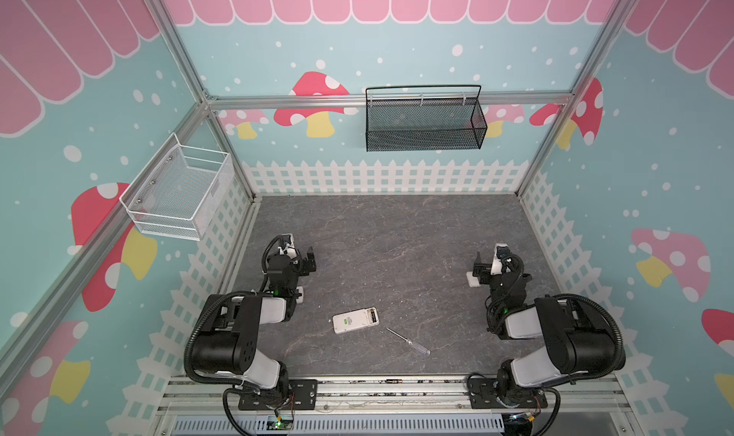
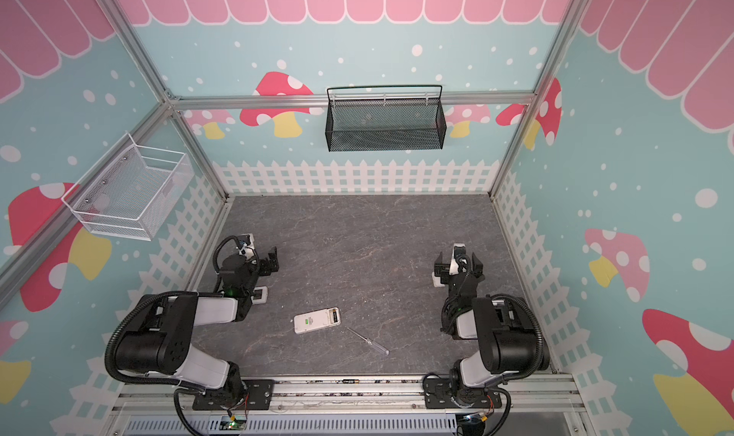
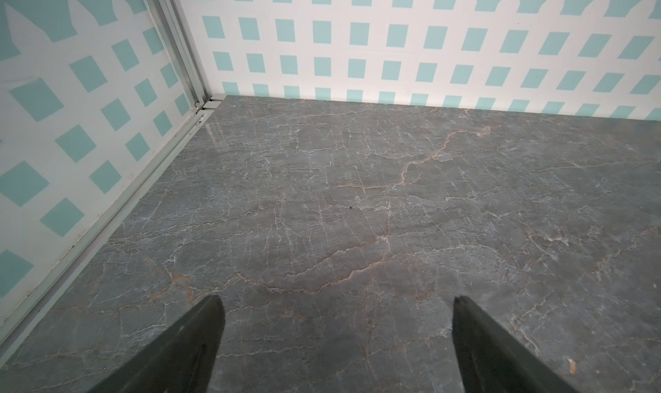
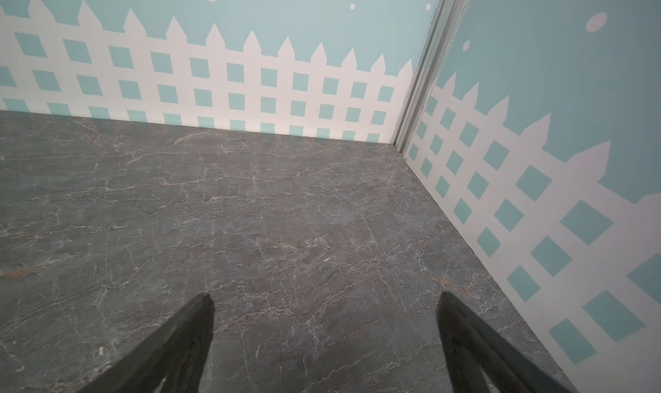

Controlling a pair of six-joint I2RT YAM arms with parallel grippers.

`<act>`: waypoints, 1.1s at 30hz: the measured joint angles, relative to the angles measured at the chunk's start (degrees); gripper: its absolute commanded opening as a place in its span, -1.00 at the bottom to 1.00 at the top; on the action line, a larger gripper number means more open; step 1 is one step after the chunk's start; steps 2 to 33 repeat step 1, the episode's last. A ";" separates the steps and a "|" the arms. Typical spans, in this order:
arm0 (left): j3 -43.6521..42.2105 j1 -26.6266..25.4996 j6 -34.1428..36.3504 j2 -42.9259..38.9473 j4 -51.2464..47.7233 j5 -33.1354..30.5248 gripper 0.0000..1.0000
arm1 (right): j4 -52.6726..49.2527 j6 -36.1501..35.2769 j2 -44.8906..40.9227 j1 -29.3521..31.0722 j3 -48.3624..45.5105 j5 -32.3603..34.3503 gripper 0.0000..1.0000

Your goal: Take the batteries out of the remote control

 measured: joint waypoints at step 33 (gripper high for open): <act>-0.02 -0.07 0.02 0.00 0.15 -0.02 0.99 | 0.00 0.02 0.00 0.00 0.00 0.00 0.96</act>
